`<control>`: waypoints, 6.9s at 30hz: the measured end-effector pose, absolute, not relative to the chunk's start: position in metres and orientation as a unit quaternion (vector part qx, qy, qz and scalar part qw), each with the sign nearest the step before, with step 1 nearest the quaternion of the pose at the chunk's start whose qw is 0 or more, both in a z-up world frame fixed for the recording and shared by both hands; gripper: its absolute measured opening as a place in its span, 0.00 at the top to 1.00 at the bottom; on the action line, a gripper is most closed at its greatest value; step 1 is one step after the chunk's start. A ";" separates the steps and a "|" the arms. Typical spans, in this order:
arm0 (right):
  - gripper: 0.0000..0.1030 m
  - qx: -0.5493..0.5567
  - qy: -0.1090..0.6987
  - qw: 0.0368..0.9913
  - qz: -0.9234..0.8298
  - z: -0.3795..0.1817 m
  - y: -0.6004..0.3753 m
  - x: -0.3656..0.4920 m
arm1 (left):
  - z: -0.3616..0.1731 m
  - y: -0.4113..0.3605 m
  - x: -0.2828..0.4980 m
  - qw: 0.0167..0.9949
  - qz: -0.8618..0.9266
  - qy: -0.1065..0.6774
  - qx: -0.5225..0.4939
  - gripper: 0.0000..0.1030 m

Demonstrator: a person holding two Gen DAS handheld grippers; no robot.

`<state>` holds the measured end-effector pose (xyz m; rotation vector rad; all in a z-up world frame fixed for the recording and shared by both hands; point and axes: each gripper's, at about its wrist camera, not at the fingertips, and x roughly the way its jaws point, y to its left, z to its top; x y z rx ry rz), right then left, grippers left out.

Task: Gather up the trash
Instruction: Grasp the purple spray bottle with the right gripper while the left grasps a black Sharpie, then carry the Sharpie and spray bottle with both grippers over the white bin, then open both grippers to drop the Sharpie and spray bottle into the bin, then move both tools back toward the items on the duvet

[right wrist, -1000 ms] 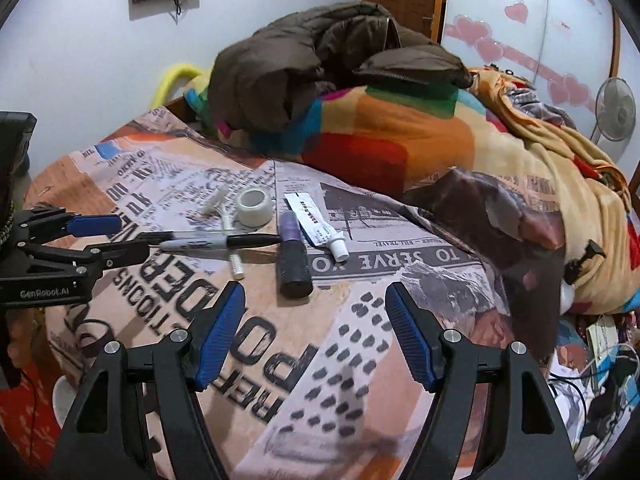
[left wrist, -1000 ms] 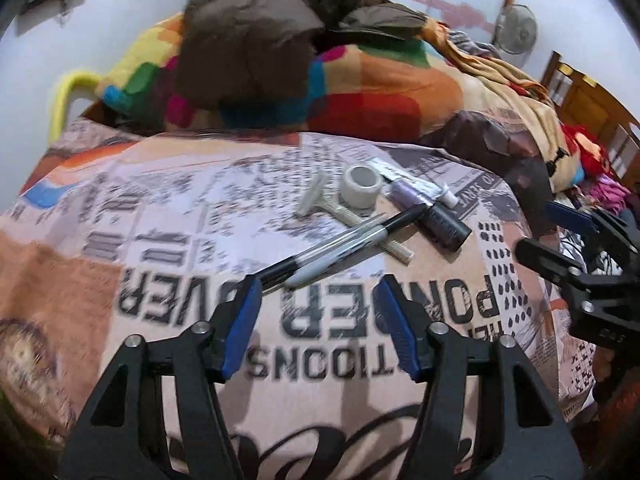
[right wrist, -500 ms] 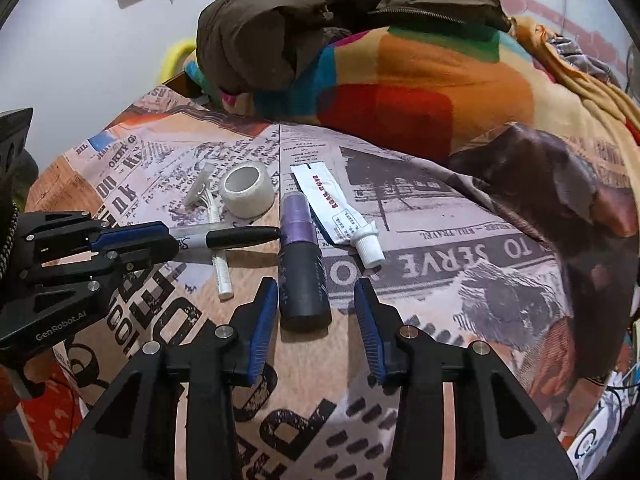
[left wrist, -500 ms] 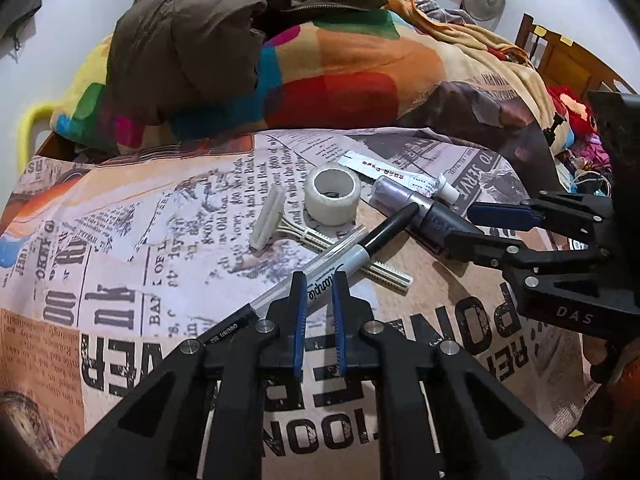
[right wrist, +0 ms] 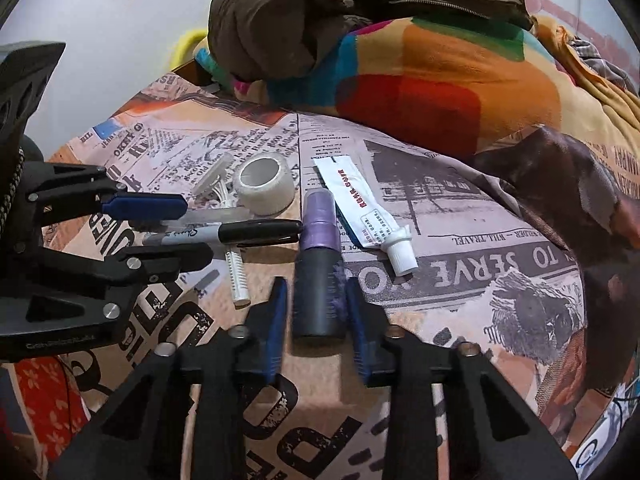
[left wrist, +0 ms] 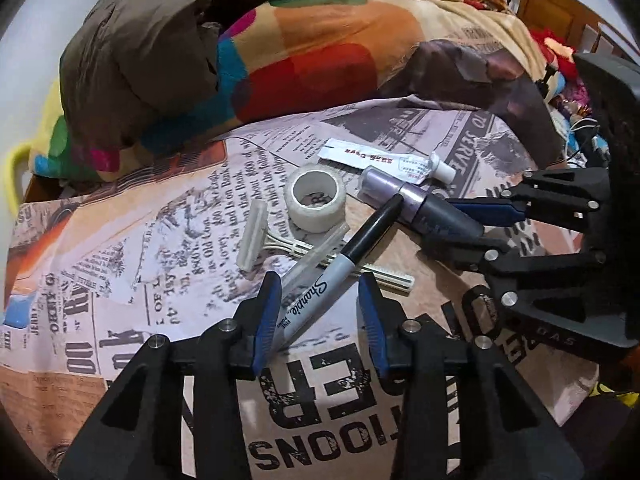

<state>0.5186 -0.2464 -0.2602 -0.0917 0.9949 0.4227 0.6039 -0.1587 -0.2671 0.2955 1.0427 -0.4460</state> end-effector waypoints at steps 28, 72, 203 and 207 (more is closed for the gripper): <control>0.77 -0.028 0.493 0.839 0.227 -0.257 -0.282 0.465 | -0.252 -0.172 0.577 0.816 -0.259 0.490 0.165 0.59; 0.77 -0.012 0.467 0.855 0.224 -0.201 -0.244 0.422 | -0.229 -0.140 0.491 0.826 -0.202 0.525 0.031 0.91; 0.74 -0.110 0.522 0.744 0.401 -0.250 0.065 0.226 | -0.277 0.202 0.180 0.830 0.141 0.503 -0.195 0.76; 0.74 -0.102 0.477 0.778 0.396 -0.213 0.039 0.229 | -0.238 0.182 0.186 0.854 0.134 0.474 -0.168 0.62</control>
